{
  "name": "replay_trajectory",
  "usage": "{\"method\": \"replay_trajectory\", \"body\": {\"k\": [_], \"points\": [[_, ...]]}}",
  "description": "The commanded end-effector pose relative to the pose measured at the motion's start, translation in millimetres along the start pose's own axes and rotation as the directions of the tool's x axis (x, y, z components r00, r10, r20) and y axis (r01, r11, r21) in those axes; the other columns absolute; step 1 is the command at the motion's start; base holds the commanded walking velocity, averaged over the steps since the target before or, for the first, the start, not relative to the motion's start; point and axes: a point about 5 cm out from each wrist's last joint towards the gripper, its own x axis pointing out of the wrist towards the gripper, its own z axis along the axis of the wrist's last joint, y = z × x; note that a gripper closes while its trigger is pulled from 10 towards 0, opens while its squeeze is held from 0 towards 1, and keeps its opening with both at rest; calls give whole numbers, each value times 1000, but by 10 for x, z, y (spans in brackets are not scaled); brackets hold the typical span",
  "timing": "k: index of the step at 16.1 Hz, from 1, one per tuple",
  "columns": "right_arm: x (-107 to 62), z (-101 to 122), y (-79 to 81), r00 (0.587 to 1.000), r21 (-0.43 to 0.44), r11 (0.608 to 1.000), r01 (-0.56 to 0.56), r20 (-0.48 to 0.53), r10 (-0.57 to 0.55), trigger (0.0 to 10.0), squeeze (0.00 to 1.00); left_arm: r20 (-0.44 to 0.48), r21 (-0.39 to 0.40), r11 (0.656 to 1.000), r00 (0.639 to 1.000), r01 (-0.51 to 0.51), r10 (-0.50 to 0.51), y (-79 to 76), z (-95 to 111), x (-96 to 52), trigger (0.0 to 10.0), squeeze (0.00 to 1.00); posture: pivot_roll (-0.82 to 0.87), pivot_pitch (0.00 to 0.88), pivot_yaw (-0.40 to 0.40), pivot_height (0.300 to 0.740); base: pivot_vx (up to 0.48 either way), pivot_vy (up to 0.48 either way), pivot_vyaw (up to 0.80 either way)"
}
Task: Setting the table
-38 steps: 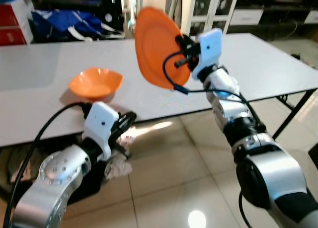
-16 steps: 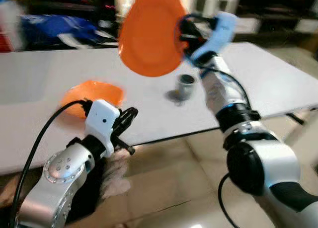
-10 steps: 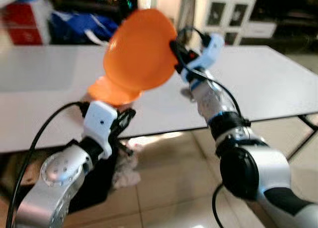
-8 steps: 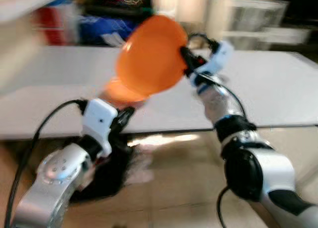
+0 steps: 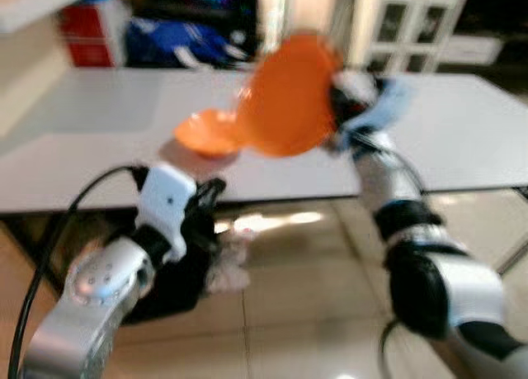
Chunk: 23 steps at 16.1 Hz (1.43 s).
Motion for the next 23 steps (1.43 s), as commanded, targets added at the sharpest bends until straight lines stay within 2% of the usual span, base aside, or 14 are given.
{"method": "replay_trajectory", "body": {"k": [1, 4, 8, 11, 17, 23], "points": [[20, 120, 15, 998, -64, 998, 6, 61, -2, 0, 0, 6, 14, 1000, 1000, 8, -8, -2, 31, 21, 10000, 0, 115, 0, -33, 736, 0, 0, 0], [-14, 63, -72, 999, -79, 996, 38, 38, -35, 0, 0, 5, 15, 1000, 1000, 13, -13, -8, 32, 24, 10000, 0, 114, 0, -30, 736, 0, 0, 0], [-82, -56, -225, 993, -34, 992, 119, -3, -119, 0, 0, 3, 13, 1000, 1000, 11, -11, -10, 33, 17, 10000, 0, 123, 0, -30, 736, 0, 0, 0], [-189, -212, -367, 979, -35, 979, 200, -37, -201, 0, 0, -1, 12, 1000, 1000, 8, -8, -11, 36, 0, 10000, 0, 138, 0, -30, 736, 0, 0, 0], [-253, -373, -377, 970, -36, 974, 224, -84, -226, 0, 0, -11, 16, 1000, 1000, 2, -2, 7, 49, -45, 10000, 0, 157, 0, -22, 736, 0, 0, 0], [-333, -637, -321, 953, -33, 975, 222, -204, -224, 0, 0, -15, 6, 1000, 1000, 7, -7, -36, 63, -28, 10000, 0, 161, 0, -35, 736, 0, 0, 0]]}}
